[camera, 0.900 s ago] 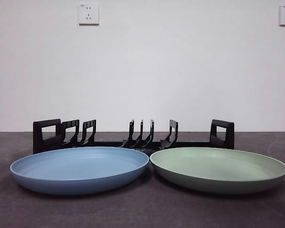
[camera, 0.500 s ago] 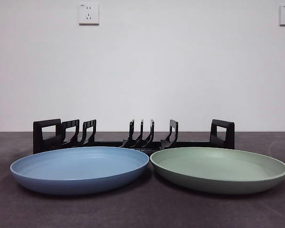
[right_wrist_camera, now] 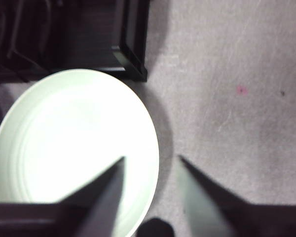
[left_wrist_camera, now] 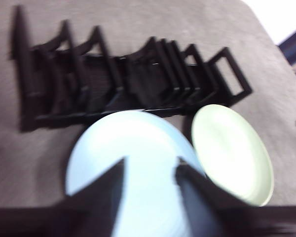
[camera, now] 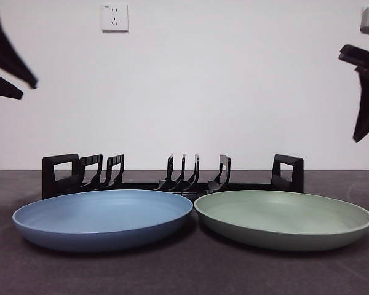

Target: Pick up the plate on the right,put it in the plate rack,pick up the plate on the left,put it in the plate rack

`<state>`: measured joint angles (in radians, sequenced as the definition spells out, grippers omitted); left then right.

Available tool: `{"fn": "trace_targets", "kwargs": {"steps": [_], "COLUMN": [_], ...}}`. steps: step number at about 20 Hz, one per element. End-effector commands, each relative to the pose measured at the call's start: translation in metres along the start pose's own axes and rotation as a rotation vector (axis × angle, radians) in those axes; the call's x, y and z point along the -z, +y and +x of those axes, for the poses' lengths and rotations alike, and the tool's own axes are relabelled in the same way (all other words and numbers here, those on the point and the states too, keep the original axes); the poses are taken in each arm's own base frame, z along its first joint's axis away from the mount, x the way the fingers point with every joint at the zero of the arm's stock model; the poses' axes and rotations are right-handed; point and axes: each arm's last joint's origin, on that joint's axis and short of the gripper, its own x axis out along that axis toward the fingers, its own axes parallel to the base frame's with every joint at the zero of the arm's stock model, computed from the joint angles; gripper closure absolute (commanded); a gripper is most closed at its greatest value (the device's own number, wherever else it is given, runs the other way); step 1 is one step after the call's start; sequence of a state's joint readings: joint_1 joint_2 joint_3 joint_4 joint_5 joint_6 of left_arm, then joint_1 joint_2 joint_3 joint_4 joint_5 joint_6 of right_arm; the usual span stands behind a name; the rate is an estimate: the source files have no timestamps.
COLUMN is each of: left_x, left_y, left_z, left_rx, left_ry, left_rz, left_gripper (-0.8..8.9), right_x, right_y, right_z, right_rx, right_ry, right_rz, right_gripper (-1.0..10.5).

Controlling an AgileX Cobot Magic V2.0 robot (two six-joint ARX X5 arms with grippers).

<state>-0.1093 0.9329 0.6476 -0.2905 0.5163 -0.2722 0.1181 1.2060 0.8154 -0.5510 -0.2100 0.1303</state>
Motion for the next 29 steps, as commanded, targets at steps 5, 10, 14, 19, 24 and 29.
{"fn": "trace_targets", "kwargs": {"steps": [5,10,14,19,24,29], "left_x": [-0.006,-0.002,0.004,0.007,0.008,0.017], "left_y": [-0.032,-0.056,-0.067,-0.072,-0.073,-0.081], "left_z": [0.012,0.018,0.021,0.022,0.022,0.023], "left_rx": [0.058,0.061,0.083,0.088,0.090,0.127], "left_ry": [-0.017,-0.012,0.006,0.015,0.024,0.073], "left_rz": [0.162,0.269,0.301,0.314,0.322,0.480], "left_gripper": [4.89,4.90,4.90,4.90,4.90,4.90], "right_x": [-0.002,0.001,0.006,0.010,0.011,0.007], "right_y": [-0.004,-0.007,-0.011,-0.015,-0.015,-0.013], "right_z": [0.031,0.061,0.079,0.093,0.094,0.084], "right_rx": [-0.045,-0.067,-0.059,-0.054,-0.050,-0.045], "right_ry": [0.071,0.149,0.209,0.255,0.263,0.233], "right_rz": [0.001,0.011,0.019,0.029,0.032,0.059], "right_gripper": [7.0,7.0,7.0,8.0,9.6,9.6]}}
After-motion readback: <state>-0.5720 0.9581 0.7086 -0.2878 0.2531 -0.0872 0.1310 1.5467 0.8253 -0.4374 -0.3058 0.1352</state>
